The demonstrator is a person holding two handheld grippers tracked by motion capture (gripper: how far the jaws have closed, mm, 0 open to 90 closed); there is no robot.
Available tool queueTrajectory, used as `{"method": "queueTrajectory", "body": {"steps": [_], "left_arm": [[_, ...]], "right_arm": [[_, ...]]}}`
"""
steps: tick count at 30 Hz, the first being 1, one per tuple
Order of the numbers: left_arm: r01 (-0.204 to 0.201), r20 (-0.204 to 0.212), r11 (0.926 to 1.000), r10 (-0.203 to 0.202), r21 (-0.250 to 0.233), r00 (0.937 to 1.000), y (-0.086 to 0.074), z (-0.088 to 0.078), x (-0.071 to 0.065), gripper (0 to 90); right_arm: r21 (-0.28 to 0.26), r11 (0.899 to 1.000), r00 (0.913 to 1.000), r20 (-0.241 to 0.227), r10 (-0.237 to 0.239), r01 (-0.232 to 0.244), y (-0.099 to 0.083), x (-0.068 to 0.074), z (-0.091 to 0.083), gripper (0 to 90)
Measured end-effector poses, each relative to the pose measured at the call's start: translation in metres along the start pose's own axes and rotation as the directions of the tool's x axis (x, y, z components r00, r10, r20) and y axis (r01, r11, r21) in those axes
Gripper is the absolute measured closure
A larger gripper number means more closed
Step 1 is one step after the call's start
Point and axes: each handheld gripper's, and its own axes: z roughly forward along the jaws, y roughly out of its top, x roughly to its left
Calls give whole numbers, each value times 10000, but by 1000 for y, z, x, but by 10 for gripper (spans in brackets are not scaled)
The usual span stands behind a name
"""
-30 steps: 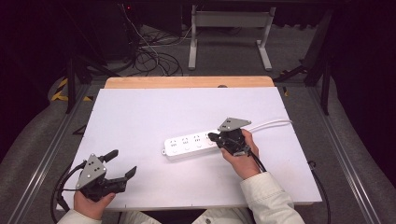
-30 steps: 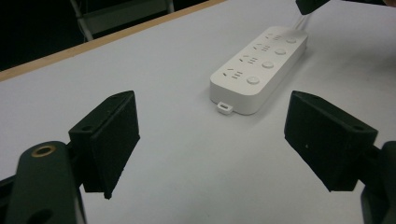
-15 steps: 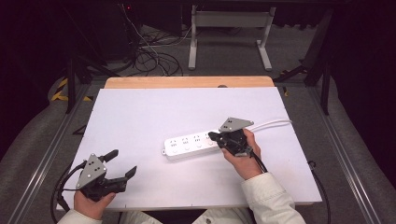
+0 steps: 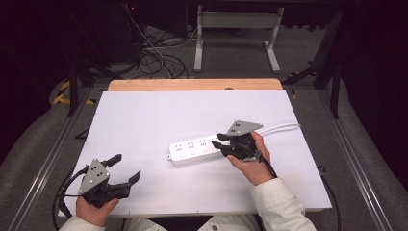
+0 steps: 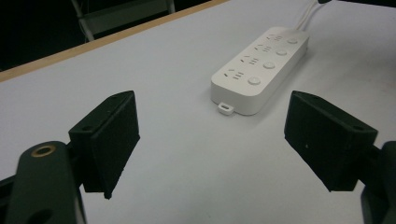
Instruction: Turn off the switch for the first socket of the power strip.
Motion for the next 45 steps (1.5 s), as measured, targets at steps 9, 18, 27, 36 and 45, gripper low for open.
{"method": "queueTrajectory", "body": {"steps": [9, 18, 27, 36, 45], "left_arm": [[12, -29, 10000, -13, -22, 10000, 0, 0, 0, 182], [-17, -39, 10000, 17, -15, 10000, 0, -1, 0, 182], [13, -36, 10000, -13, -20, 10000, 0, -1, 0, 182], [45, -52, 10000, -45, -54, 10000, 0, -1, 0, 182], [36, -40, 9999, -36, -115, 10000, 0, -1, 0, 181]], "right_arm": [[-258, 9997, 10000, -66, 21, -23, 2, 0, -7, 472], [-421, 9990, 9999, -85, -140, 136, 5, 3, -15, 412], [-489, 9986, 9998, 32, -207, 208, 4, 3, -31, 335], [-711, 9973, 9998, -35, 207, -209, -6, 1, -53, 280], [-793, 9962, 9992, 127, 382, -371, -25, -5, -74, 260]]}}
